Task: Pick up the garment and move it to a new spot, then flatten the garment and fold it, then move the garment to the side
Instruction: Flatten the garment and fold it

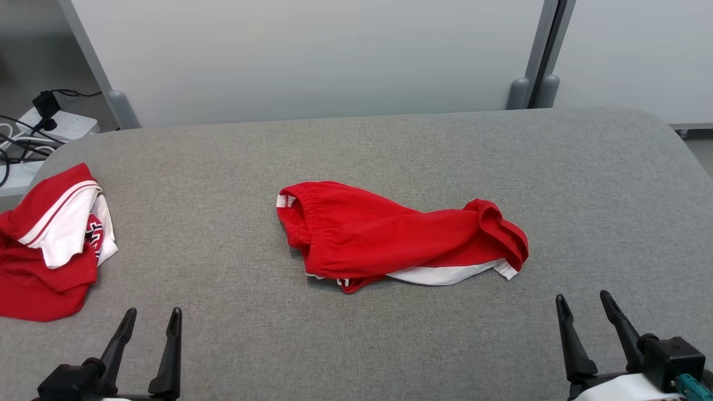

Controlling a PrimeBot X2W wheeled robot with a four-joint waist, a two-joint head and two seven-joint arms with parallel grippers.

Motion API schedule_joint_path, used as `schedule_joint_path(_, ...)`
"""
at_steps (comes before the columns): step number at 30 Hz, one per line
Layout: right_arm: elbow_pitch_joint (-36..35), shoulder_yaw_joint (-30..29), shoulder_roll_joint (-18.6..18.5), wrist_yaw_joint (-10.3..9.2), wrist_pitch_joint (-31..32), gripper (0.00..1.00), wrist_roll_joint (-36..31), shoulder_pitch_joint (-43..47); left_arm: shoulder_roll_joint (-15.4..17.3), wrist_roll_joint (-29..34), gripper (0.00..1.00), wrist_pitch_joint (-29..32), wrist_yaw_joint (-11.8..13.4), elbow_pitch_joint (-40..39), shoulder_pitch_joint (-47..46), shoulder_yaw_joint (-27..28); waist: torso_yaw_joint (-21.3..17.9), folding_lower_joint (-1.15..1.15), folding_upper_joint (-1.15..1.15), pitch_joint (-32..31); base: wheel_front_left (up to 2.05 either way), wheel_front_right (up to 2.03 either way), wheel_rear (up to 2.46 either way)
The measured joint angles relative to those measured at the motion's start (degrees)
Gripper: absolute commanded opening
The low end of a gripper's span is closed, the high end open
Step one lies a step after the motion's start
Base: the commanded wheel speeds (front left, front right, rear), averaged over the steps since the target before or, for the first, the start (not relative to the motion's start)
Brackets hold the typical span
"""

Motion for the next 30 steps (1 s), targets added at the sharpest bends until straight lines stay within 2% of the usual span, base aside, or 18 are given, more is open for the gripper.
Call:
schedule_joint_path(4,-0.03,-0.14,0.0,0.0,-0.01,1.0,0.0,-0.01,0.0,0.01,1.0,0.99,-0.69,0.02,-0.54,-1.72,0.3,0.0,0.0,0.3,0.0,0.0,0.0)
schedule_joint_path(10,-0.33,0.23,0.0,0.0,0.0,1.0,0.19,-0.2,-1.44,0.14,1.0,4.74,-5.89,2.37,-7.05,-8.23,0.57,0.0,0.0,1.8,0.0,0.0,0.0)
schedule_joint_path(16,-1.09,1.76,0.01,0.0,0.0,1.0,0.19,-1.87,-4.77,0.07,1.0,6.08,-11.28,11.49,-17.16,-12.92,-0.69,0.0,0.0,5.24,0.0,0.0,0.0)
schedule_joint_path(18,-1.19,1.93,0.0,0.0,-0.04,1.0,0.2,-3.46,-6.01,-0.43,1.0,6.53,-12.83,17.53,-21.95,-14.72,-1.95,0.0,0.0,7.32,0.0,0.0,0.0)
schedule_joint_path(23,-0.58,2.26,-0.01,0.0,-0.69,1.0,0.68,-5.51,-6.46,-1.65,1.0,6.11,-14.18,26.25,-28.11,-16.95,-4.84,0.0,0.0,10.35,0.0,0.0,0.0)
schedule_joint_path(30,1.44,2.82,-0.02,0.0,-2.03,1.0,1.2,-7.54,-6.27,-4.71,1.0,5.15,-14.21,34.03,-34.9,-22.05,-8.35,0.0,0.0,13.46,0.0,0.0,0.0)
